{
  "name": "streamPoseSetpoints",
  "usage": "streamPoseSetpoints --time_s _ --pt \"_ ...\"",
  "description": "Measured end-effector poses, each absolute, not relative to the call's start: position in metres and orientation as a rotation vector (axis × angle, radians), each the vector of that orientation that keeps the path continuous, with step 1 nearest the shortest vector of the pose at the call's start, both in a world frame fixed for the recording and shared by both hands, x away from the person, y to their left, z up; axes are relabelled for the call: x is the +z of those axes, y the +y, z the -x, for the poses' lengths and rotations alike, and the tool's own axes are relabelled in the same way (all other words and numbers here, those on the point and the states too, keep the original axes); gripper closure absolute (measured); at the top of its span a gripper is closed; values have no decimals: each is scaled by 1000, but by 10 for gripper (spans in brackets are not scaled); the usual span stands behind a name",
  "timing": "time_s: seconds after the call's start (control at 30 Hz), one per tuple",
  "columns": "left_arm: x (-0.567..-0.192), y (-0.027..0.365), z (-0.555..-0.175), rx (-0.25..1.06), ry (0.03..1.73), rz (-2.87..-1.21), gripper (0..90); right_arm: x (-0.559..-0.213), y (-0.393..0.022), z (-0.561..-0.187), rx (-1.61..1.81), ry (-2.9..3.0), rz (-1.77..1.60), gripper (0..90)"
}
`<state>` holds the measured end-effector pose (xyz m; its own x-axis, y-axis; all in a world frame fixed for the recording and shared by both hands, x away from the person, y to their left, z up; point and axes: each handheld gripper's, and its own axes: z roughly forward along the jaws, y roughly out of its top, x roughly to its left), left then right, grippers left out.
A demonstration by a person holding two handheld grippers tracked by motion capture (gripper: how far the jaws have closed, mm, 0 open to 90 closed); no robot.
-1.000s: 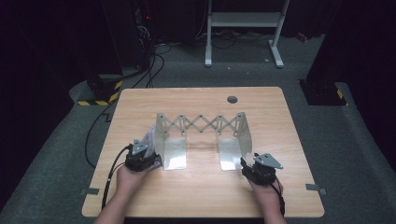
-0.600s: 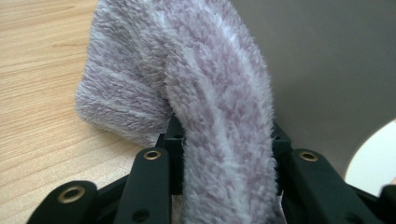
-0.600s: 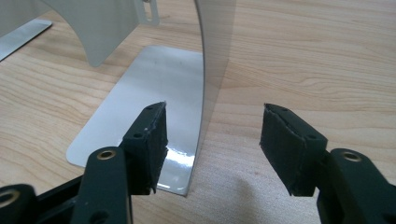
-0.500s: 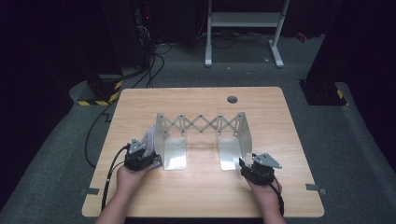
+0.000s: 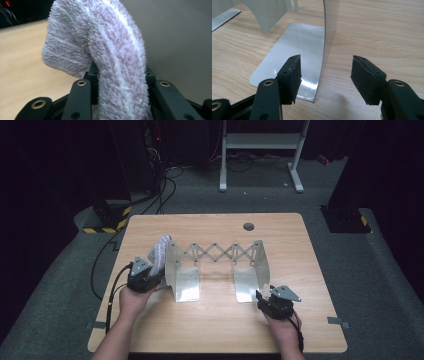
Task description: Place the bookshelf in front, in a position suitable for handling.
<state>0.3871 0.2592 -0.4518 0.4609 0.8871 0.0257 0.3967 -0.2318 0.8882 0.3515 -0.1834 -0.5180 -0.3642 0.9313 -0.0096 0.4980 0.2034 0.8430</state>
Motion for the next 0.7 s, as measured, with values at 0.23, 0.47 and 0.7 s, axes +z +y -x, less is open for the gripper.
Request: streamPoseSetpoints --time_s 0.23,0.47,0.7 --pt "-416 258 -374 771 1025 -1754 640 -517 -185 -351 1075 1944 -1326 414" --pt "-429 258 -376 746 1048 -1769 640 -518 -185 -352 1069 1950 -1323 415" --pt "-478 255 -383 660 1122 -1831 642 -518 -185 -352 1066 1958 -1322 414"
